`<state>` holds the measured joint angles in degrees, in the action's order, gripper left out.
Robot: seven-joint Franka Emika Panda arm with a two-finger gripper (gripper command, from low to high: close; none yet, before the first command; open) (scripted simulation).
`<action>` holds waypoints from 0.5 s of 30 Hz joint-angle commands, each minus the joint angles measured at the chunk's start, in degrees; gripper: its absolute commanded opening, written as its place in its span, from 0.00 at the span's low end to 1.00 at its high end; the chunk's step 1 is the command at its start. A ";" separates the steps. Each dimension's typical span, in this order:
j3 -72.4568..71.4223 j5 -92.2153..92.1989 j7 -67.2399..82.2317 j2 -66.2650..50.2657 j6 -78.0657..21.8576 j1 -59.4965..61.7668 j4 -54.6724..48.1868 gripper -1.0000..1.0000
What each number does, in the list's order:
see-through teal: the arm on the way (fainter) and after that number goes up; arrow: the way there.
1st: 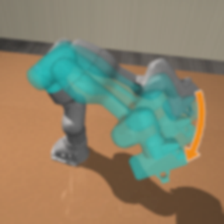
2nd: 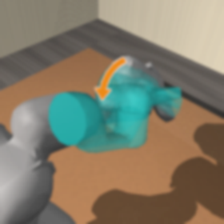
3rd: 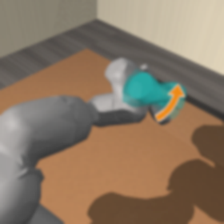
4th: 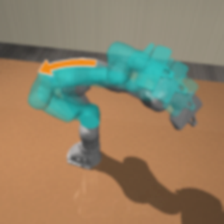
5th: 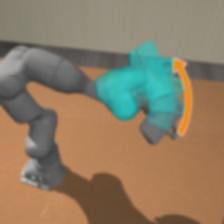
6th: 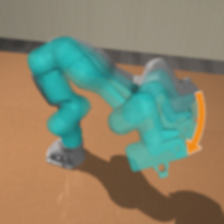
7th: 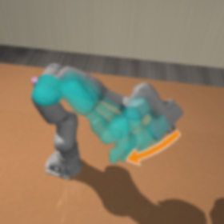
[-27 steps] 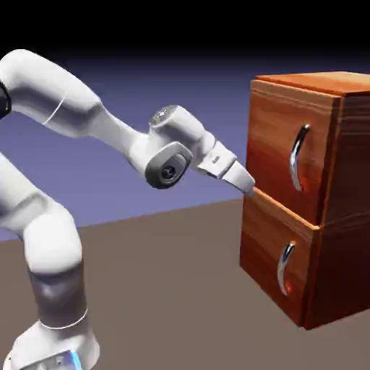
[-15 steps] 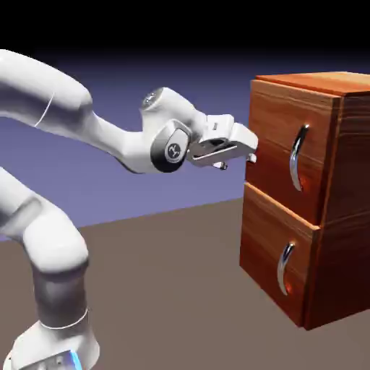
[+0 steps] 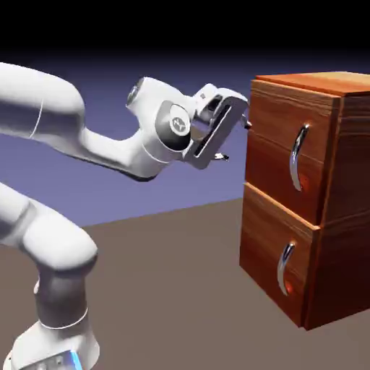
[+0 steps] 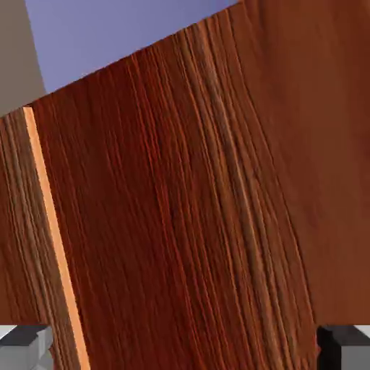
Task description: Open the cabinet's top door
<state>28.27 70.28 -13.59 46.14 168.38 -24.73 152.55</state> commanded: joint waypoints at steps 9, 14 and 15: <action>9.02 22.43 9.21 4.30 -1.80 -7.67 -2.70 1.00; 14.03 34.89 14.33 6.69 -2.79 -11.93 -4.20 1.00; 15.03 37.38 15.35 7.17 -2.99 -12.79 -4.50 1.00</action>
<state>43.30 107.66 1.76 53.31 165.39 -37.51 148.05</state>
